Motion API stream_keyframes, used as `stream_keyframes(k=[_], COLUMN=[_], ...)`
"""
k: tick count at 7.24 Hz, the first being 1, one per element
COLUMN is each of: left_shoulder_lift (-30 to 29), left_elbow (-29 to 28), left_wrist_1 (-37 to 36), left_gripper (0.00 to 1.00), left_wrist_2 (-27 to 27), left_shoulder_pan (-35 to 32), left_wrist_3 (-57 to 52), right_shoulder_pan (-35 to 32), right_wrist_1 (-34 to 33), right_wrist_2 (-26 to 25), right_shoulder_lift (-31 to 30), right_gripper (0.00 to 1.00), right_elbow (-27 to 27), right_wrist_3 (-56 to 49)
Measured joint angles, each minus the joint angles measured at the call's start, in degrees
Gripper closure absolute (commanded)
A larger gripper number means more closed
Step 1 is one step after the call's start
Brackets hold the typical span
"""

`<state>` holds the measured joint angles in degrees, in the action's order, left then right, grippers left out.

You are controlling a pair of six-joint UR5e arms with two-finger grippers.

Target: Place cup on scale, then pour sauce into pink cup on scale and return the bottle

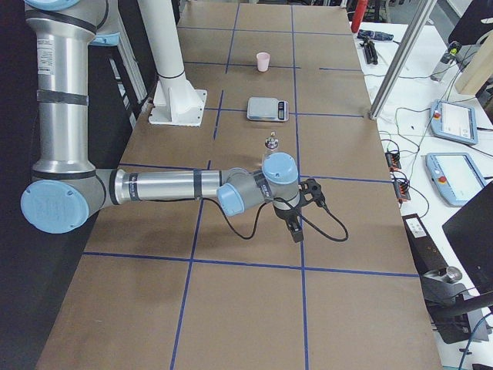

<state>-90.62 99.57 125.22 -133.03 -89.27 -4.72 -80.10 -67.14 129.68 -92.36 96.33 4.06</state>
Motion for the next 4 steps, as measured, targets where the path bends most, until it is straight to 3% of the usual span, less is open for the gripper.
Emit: stream_keyframes(k=[2, 4], left_shoulder_lift=[-2.2, -2.5], left_elbow=[-0.9, 0.2], left_wrist_1=[5.2, 10.0], left_gripper=[0.00, 0.00], left_wrist_2=[-0.3, -1.3], left_shoulder_pan=[3.5, 12.0], left_wrist_3=[9.6, 19.5], right_shoulder_pan=[0.6, 0.8], right_wrist_1=[1.4, 2.6], right_wrist_2=[0.3, 1.3], right_shoulder_lift=[0.0, -0.3], right_gripper=[0.00, 0.00], right_elbow=[0.0, 0.0], right_wrist_3=[1.1, 1.6])
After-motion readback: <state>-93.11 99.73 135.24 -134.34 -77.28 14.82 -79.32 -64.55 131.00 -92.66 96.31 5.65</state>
